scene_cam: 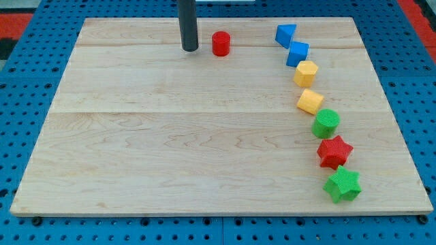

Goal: Move the red circle left of the blue triangle

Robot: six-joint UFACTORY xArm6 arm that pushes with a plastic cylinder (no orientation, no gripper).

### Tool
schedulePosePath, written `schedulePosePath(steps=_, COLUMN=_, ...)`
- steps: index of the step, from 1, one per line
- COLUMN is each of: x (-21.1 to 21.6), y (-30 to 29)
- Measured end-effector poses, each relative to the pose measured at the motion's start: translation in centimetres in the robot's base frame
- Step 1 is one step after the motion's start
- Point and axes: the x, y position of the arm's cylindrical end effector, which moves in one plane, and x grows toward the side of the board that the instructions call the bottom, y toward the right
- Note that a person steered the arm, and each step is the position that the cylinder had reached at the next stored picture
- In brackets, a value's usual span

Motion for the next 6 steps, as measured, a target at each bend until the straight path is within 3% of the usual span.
schedulePosePath(steps=3, x=-1.7, y=6.3)
schedulePosePath(steps=6, x=3.5, y=9.6)
